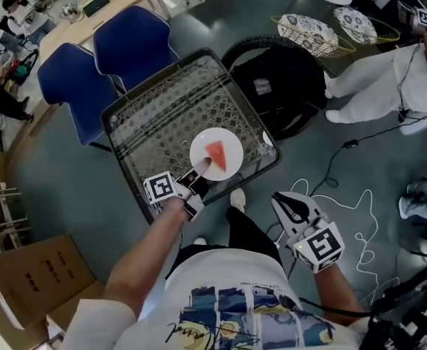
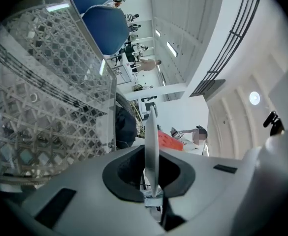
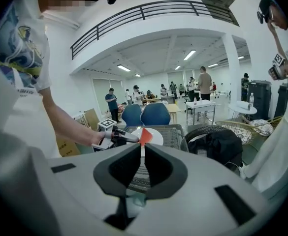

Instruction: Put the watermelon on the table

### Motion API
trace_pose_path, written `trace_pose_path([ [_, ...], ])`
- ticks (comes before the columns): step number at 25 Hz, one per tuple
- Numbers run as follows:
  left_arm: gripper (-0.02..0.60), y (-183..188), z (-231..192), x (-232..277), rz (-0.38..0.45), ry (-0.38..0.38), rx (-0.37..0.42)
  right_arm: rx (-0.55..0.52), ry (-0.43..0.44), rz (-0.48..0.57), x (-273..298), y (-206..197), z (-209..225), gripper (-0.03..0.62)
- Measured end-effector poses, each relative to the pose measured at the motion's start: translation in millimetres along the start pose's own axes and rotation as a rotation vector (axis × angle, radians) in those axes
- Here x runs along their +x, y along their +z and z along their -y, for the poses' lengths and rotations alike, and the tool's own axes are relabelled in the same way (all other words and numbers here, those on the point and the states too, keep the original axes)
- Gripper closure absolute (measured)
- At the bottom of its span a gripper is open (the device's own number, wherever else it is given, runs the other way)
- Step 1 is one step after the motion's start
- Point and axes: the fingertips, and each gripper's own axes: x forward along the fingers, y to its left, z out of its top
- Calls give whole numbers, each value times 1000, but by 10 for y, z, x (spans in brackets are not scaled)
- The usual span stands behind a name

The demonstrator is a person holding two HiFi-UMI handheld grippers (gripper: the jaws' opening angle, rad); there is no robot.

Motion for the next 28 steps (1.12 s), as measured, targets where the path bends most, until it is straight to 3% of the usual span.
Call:
trace_pose_path([
  [7,557,391,-598,859,27,70,-13,37,44,-75,199,-108,703,580],
  [13,557,634,-1101,1331,29,160,-17,98,48,-105,284,-173,1025,580],
  [20,557,818,-1538,1681,13,255,-19,143,55,-128,442,-278,1308,580],
  [28,555,840,-1680,1854,-13,312,-3,182,61,-118,525,-310,1398,580],
])
